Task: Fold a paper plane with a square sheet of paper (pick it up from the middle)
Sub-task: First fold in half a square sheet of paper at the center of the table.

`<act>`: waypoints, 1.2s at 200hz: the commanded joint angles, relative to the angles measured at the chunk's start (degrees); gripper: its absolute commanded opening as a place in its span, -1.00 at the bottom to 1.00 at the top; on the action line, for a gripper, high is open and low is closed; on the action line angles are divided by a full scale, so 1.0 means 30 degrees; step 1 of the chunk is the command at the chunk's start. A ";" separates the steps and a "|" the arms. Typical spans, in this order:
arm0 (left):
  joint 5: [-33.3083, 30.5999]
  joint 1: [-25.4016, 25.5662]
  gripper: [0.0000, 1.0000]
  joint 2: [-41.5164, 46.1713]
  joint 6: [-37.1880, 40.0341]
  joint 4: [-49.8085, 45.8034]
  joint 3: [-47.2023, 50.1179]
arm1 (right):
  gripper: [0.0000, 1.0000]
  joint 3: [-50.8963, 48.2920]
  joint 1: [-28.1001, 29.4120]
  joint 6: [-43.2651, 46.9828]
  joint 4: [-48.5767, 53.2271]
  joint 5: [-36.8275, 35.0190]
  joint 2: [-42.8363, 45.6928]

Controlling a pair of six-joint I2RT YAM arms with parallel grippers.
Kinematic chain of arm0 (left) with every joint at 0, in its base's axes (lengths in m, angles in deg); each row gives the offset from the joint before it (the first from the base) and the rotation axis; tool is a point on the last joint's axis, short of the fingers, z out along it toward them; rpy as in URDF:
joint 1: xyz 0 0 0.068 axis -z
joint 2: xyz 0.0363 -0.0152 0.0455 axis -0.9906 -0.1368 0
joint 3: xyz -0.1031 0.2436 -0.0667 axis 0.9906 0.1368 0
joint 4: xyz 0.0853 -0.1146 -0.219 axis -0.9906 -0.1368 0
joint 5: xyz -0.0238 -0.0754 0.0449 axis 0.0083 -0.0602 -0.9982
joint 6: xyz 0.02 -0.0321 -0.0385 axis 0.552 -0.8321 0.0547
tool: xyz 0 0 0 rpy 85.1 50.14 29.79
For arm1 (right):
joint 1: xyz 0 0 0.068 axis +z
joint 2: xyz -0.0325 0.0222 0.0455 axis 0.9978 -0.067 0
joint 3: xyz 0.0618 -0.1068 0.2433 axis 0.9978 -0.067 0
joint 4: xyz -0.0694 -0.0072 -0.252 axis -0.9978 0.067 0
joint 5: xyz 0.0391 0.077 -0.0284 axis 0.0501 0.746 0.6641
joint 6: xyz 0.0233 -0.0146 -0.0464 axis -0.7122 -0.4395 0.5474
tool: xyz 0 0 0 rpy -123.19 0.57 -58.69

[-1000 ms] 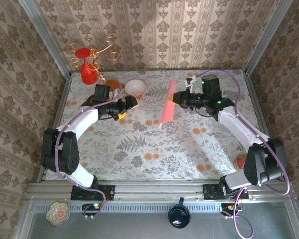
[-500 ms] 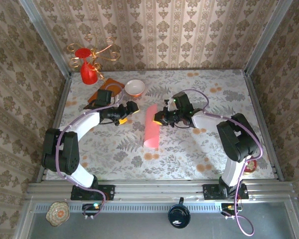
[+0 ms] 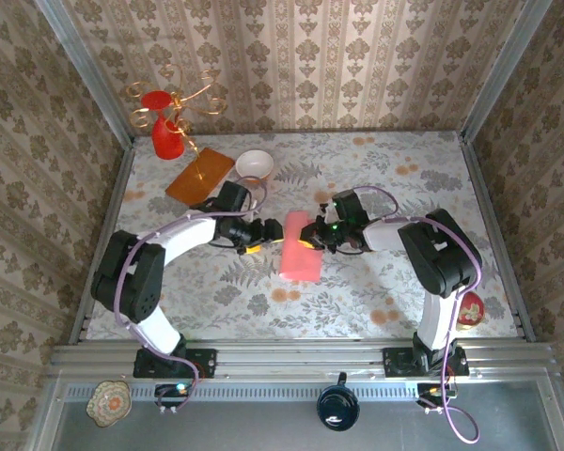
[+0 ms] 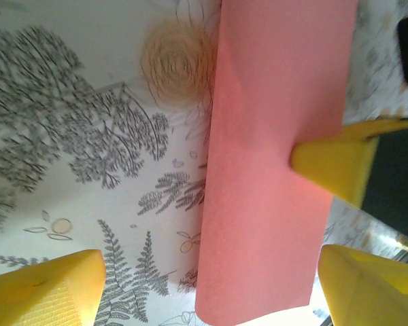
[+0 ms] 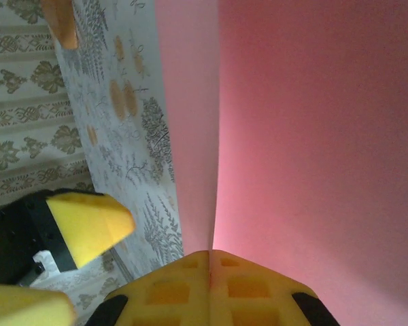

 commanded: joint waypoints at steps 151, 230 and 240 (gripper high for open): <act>-0.1539 0.2649 0.10 -0.5454 0.1863 -0.2508 -0.5594 | -0.85 -0.1488 -0.1235 0.1108 0.1947 -0.0713 0.1193; -0.2638 0.2992 -0.11 -0.6632 0.2156 -0.3557 -0.5771 | -0.67 -0.1742 -0.1509 0.0878 0.2292 -0.0760 0.1973; -0.2934 0.3048 -0.12 -0.6867 0.2241 -0.3708 -0.5704 | -0.59 -0.1850 -0.1683 0.1082 0.2824 -0.1054 0.2473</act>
